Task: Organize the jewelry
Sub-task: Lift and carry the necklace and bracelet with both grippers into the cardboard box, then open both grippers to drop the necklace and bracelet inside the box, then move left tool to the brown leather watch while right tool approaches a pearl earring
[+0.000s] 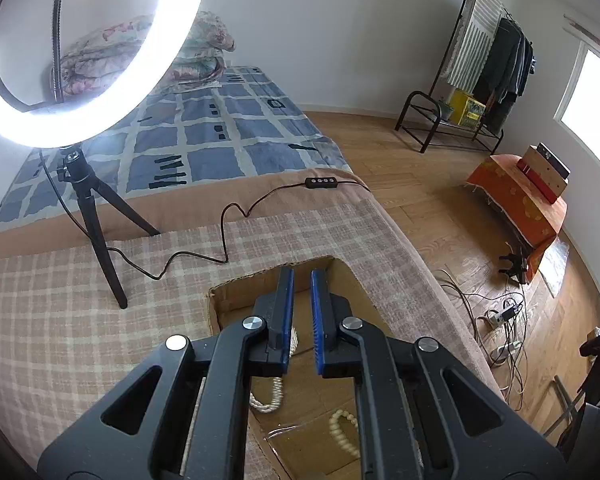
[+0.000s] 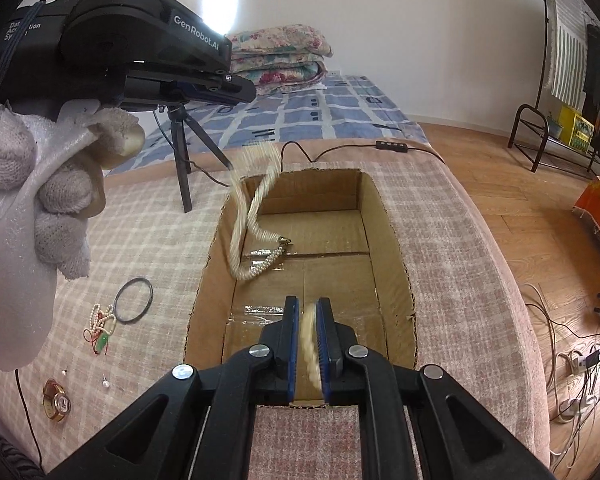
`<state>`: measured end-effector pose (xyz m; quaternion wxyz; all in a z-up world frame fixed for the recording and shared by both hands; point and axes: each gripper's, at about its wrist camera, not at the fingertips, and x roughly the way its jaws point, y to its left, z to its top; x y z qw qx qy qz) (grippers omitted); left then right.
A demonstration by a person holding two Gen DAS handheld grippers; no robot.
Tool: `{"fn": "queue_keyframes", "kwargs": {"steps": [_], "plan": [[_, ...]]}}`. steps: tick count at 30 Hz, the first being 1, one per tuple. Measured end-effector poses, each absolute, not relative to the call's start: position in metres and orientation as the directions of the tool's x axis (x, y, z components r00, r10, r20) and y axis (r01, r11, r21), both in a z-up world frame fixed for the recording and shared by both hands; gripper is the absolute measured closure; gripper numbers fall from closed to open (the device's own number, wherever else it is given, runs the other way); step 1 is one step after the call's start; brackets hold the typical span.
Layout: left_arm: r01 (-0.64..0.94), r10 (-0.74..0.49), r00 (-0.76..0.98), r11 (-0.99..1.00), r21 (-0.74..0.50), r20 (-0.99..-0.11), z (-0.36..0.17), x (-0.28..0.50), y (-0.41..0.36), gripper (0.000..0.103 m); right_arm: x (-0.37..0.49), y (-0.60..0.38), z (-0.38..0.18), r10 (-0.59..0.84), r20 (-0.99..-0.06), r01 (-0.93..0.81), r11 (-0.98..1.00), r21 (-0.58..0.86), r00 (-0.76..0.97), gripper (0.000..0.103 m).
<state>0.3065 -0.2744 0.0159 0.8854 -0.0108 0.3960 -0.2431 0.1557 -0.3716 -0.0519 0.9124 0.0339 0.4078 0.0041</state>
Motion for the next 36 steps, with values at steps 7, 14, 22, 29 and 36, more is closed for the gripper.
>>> {"fn": "queue_keyframes", "kwargs": {"steps": [7, 14, 22, 29, 36], "plan": [[0.415, -0.434, 0.583, 0.886, -0.207, -0.687, 0.021, 0.301, -0.271, 0.062, 0.154, -0.367, -0.048, 0.015, -0.74, 0.013, 0.999, 0.032, 0.672, 0.053], [0.399, -0.432, 0.588, 0.89, -0.219, -0.684, 0.027, 0.297, -0.26, 0.062, 0.146, -0.366, -0.038, -0.006, -0.713, 0.023, 1.0, 0.014, 0.701, 0.033], [0.392, -0.416, 0.616, 0.898, -0.198, -0.669, 0.046, 0.275, -0.22, 0.062, 0.137, -0.357, -0.024, 0.013, -0.689, 0.001, 1.0, 0.02, 0.725, 0.033], [0.342, -0.393, 0.651, 0.916, -0.212, -0.649, 0.066, 0.251, -0.146, 0.062, 0.126, -0.339, -0.009, 0.083, -0.653, -0.053, 0.996, 0.066, 0.753, 0.033], [0.273, -0.356, 0.668, 0.934, -0.231, -0.653, 0.065, 0.218, -0.066, 0.062, 0.125, -0.309, -0.006, 0.167, -0.646, -0.14, 0.986, 0.093, 0.745, 0.033]]}}
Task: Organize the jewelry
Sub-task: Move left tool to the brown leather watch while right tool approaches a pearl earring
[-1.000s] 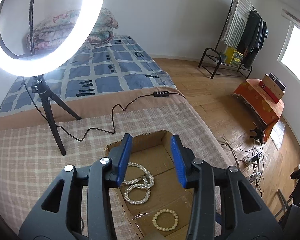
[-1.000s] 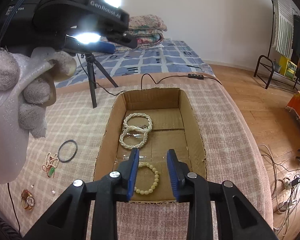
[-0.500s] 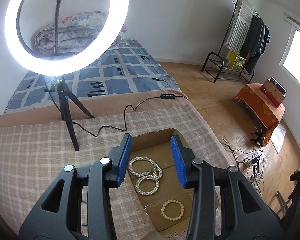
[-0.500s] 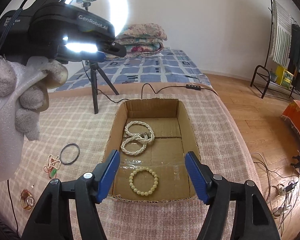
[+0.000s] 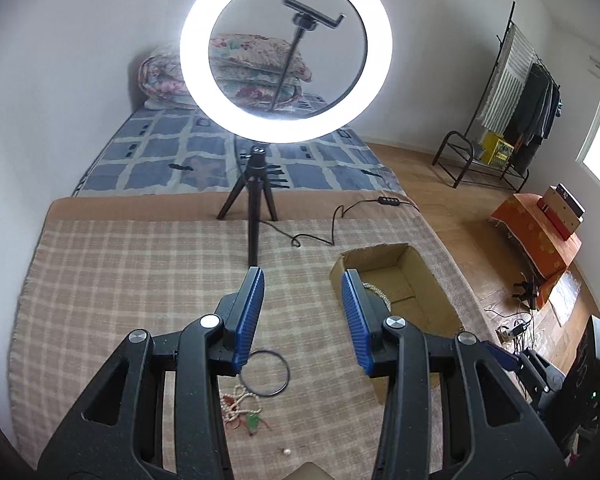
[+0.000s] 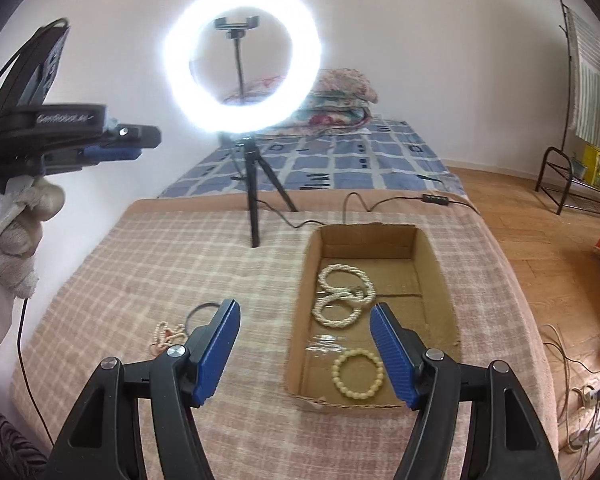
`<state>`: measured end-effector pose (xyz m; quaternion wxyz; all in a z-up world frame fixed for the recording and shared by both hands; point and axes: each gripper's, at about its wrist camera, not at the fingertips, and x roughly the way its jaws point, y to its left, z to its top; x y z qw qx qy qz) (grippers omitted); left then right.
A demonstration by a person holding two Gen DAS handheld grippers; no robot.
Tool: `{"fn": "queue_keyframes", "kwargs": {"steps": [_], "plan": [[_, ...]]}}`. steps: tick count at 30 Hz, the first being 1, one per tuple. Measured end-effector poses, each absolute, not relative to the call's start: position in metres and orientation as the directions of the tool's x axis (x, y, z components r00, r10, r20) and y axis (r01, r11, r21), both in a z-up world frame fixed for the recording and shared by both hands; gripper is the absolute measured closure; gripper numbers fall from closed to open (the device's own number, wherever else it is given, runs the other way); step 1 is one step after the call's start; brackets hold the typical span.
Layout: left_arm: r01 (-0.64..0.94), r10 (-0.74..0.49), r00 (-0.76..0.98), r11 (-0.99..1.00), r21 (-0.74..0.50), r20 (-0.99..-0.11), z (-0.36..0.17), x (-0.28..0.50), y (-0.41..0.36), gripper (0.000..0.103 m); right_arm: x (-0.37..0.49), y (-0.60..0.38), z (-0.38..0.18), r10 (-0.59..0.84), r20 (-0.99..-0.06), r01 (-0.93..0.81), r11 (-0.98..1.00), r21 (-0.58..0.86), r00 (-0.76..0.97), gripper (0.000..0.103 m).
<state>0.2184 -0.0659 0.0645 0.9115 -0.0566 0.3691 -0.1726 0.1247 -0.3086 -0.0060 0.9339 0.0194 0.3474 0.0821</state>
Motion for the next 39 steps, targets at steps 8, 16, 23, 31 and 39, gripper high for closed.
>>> {"fn": "queue_keyframes", "kwargs": {"steps": [8, 16, 23, 31, 39], "plan": [[0.208, -0.305, 0.651, 0.952, -0.223, -0.695, 0.033, 0.17, 0.009, 0.063, 0.122, -0.275, -0.017, 0.239, -0.672, -0.225, 0.968, 0.11, 0.701, 0.036], [0.169, -0.301, 0.577, 0.953, -0.25, -0.76, -0.014, 0.124, 0.057, 0.063, 0.117, -0.25, -0.042, 0.307, -0.713, -0.277, 0.947, 0.163, 0.63, 0.043], [0.149, -0.309, 0.505, 0.951, -0.272, -0.806, -0.05, 0.095, 0.076, 0.063, 0.113, -0.223, -0.064, 0.321, -0.753, -0.324, 0.934, 0.151, 0.574, 0.046], [0.157, -0.329, 0.385, 0.944, -0.29, -0.863, -0.096, 0.079, 0.07, 0.063, 0.111, -0.192, -0.09, 0.344, -0.792, -0.397, 0.907, 0.142, 0.504, 0.051], [0.158, -0.327, 0.304, 0.943, -0.291, -0.895, -0.127, 0.078, 0.067, 0.063, 0.112, -0.173, -0.12, 0.326, -0.839, -0.459, 0.882, 0.105, 0.436, 0.053]]}}
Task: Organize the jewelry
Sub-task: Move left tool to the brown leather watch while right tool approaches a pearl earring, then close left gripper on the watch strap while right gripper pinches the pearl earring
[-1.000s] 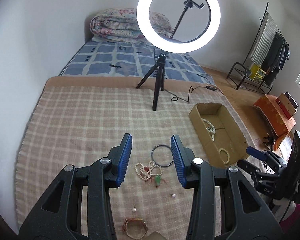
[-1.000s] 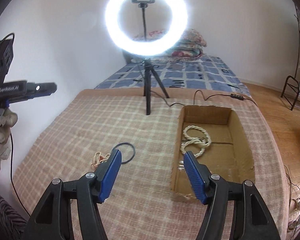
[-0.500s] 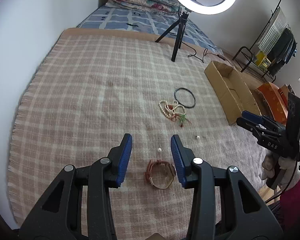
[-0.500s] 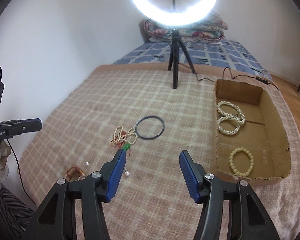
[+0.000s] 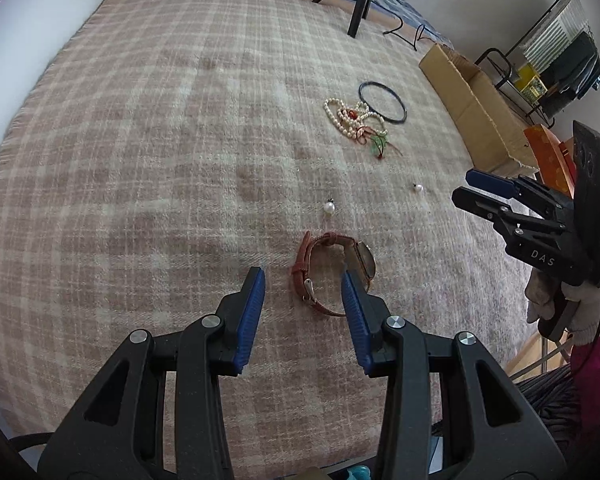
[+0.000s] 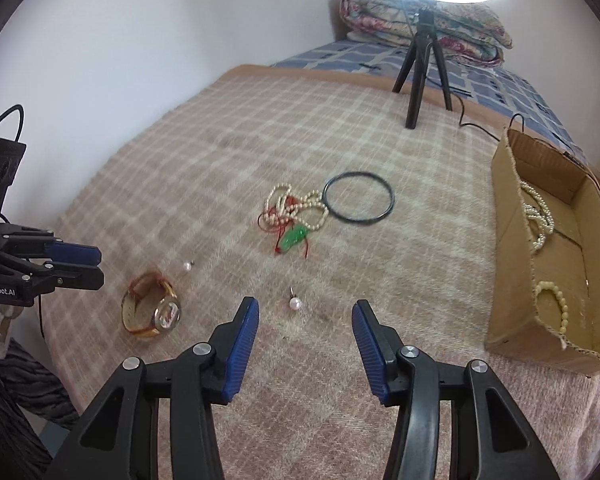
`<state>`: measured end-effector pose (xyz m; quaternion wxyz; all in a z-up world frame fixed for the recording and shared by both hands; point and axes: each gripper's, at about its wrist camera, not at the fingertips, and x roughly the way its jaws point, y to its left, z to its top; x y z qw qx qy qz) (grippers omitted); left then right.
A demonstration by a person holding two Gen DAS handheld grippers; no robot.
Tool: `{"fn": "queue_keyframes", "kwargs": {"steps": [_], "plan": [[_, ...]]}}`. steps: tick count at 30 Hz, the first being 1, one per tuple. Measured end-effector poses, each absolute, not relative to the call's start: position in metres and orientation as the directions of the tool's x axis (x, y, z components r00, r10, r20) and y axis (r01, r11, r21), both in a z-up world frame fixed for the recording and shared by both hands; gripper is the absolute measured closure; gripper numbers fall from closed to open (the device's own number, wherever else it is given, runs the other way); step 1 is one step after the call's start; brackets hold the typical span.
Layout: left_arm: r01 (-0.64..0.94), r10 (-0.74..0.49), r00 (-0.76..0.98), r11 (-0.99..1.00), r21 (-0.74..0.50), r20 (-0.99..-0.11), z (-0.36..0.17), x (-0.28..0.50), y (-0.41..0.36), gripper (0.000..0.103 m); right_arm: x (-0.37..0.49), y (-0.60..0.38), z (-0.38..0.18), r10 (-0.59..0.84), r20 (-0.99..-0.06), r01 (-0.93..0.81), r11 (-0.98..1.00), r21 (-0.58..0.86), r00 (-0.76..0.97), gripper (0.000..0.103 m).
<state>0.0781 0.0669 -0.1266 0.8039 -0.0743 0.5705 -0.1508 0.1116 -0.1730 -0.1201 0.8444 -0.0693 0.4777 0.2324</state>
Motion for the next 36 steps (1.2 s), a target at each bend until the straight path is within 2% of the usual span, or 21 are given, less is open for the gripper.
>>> {"fn": "queue_keyframes", "kwargs": {"steps": [8, 31, 36], "plan": [[0.173, -0.321, 0.275, 0.944, -0.282, -0.906, -0.136, 0.079, 0.062, 0.063, 0.119, -0.168, -0.137, 0.316, -0.86, -0.477, 0.874, 0.099, 0.401, 0.063], [0.129, -0.315, 0.193, 0.947, -0.294, -0.929, -0.169, 0.094, 0.055, 0.063, 0.133, -0.145, -0.157, 0.297, -0.879, -0.512, 0.856, 0.072, 0.372, 0.077], [0.146, -0.289, 0.197, 0.954, -0.264, -0.937, -0.173, 0.094, 0.049, 0.063, 0.133, -0.143, -0.16, 0.294, -0.882, -0.517, 0.853, 0.069, 0.367, 0.079]]}}
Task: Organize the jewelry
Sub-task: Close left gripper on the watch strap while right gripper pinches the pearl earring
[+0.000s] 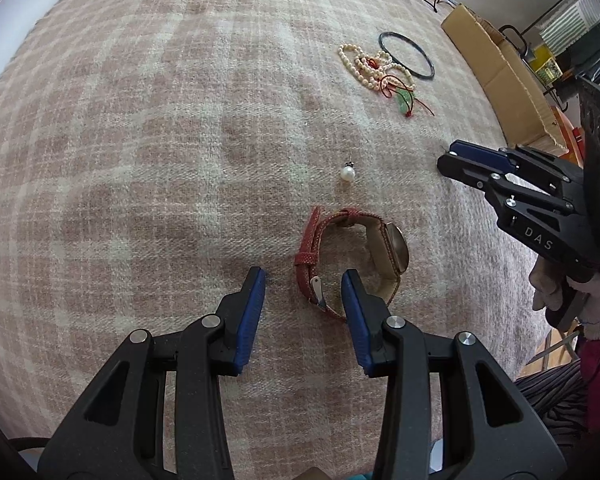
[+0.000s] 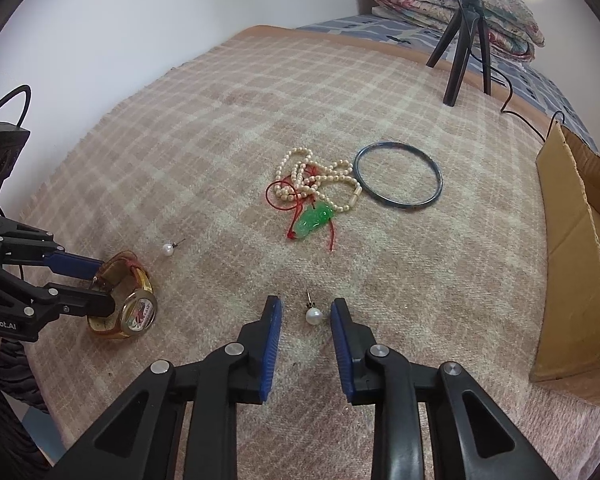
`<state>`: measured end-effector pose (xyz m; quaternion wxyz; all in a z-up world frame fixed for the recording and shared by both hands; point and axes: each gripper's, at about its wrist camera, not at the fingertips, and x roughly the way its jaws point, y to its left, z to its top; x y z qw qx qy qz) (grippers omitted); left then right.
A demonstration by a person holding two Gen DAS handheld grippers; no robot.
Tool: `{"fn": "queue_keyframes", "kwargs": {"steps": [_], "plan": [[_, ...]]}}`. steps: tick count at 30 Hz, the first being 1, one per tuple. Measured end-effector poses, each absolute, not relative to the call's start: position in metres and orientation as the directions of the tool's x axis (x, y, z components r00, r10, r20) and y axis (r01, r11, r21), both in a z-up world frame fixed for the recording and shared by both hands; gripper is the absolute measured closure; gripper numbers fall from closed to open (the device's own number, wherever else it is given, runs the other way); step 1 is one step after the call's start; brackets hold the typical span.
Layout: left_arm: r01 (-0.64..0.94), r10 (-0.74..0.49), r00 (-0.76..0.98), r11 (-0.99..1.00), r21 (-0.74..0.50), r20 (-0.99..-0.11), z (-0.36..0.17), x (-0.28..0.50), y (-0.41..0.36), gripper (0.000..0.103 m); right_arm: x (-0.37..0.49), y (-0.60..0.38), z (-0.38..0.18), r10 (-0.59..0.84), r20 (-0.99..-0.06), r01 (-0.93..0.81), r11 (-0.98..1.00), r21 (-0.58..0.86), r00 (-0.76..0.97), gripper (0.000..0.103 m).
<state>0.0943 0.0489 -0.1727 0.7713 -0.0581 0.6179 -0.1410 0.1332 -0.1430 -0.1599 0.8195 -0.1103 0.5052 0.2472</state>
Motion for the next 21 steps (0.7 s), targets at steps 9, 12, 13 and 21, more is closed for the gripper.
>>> {"fn": "queue_keyframes", "kwargs": {"steps": [9, 12, 13, 21], "plan": [[0.17, -0.26, 0.21, 0.959, -0.227, -0.943, -0.174, 0.093, 0.036, 0.091, 0.133, -0.139, -0.161, 0.296, -0.885, -0.527, 0.847, 0.069, 0.36, 0.096], [0.18, -0.259, 0.216, 0.958, -0.222, -0.941, -0.173, 0.093, 0.033, 0.094, 0.132, -0.139, -0.159, 0.299, -0.883, -0.526, 0.847, 0.071, 0.363, 0.096], [0.181, -0.262, 0.217, 0.957, -0.225, -0.94, -0.172, 0.093, 0.032, 0.095, 0.132, -0.139, -0.159, 0.3, -0.881, -0.526, 0.848, 0.07, 0.365, 0.096], [0.187, -0.275, 0.237, 0.954, -0.234, -0.932, -0.162, 0.086, 0.036, 0.096, 0.126, -0.143, -0.147, 0.317, -0.866, -0.522, 0.85, 0.078, 0.387, 0.097]]}}
